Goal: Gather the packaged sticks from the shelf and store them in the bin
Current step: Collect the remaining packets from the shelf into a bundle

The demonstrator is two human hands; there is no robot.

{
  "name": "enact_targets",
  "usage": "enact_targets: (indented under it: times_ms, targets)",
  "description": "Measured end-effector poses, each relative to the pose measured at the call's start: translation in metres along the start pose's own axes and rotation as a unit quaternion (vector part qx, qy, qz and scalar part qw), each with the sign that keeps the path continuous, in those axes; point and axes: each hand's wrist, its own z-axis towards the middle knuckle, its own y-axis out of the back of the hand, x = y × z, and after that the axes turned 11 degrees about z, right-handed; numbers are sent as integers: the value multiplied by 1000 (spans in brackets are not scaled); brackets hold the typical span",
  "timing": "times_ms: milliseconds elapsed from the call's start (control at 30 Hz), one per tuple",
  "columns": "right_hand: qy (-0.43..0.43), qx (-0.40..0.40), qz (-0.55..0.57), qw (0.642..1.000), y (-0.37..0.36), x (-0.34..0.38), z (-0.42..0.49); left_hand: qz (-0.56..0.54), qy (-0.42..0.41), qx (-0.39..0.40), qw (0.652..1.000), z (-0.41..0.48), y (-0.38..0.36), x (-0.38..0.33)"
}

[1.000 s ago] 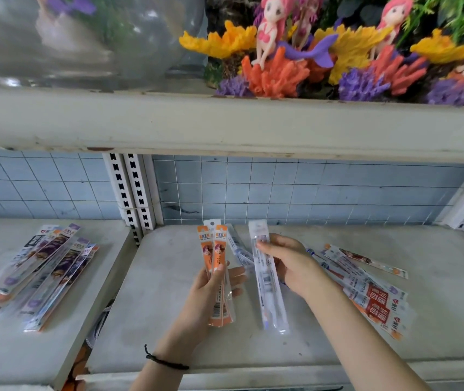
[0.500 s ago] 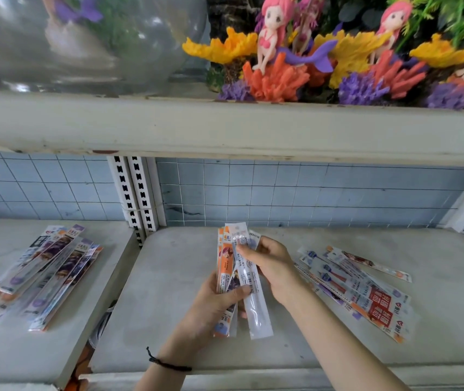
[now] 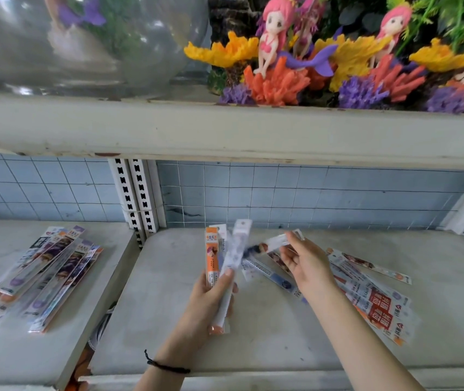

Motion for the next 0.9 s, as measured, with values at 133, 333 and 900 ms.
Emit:
enact_targets:
  times_ms: [133, 333, 900]
  targets:
    - [-17, -4, 46, 999, 7, -3, -5, -8, -10, -16, 1000, 3, 2, 1]
    - [-87, 61, -82, 991, 6, -37, -35, -67, -22, -58, 996, 6, 1, 2]
    - [202, 76, -601, 770, 18, -38, -4, -64, -9, -74, 995, 3, 1, -1]
